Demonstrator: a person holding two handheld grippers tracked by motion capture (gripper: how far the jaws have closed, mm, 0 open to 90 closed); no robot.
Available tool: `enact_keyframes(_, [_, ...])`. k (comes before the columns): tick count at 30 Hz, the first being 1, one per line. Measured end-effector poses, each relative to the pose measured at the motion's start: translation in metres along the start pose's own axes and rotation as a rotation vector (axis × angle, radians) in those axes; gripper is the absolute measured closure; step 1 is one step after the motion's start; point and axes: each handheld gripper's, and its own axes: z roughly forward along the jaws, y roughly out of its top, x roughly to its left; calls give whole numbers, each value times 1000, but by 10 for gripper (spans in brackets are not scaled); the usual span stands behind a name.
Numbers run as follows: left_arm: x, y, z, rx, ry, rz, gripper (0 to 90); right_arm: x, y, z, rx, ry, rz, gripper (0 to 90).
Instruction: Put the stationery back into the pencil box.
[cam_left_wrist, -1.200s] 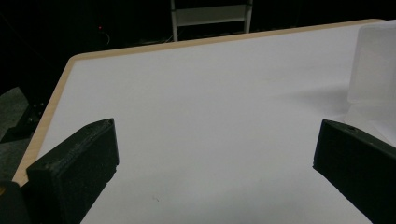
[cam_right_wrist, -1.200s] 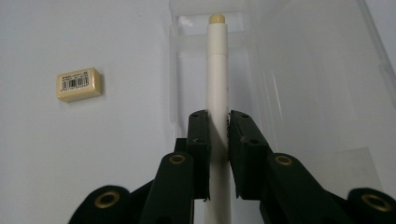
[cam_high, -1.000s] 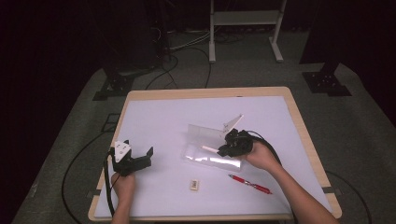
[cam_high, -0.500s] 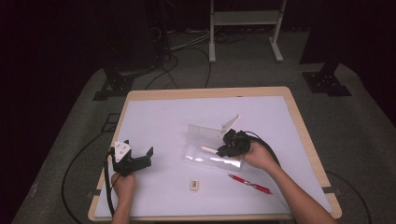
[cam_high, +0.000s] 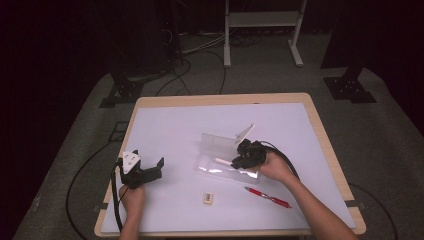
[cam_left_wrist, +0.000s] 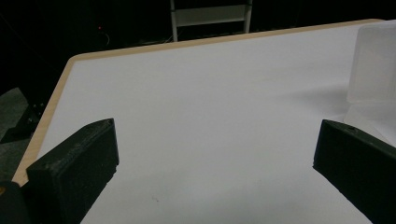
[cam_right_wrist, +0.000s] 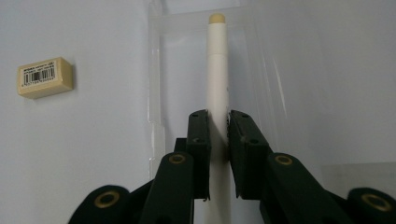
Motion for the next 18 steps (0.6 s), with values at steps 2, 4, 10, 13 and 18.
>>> enact_keyframes(2, [0, 0, 0, 0, 0, 0, 0, 0, 0, 2, 5, 0, 0, 781])
enact_keyframes(4, [0, 0, 0, 0, 0, 0, 0, 0, 0, 2, 7, 2, 8, 781])
enact_keyframes(10, [0, 0, 0, 0, 0, -1, 0, -3, -1, 6, 12, 7, 17, 781])
enact_keyframes(13, [0, 0, 0, 0, 0, -1, 0, -2, -2, 7, 14, 8, 17, 781])
enact_keyframes(18, [0, 0, 0, 1, 0, -1, 0, -3, -2, 11, 23, 14, 27, 780])
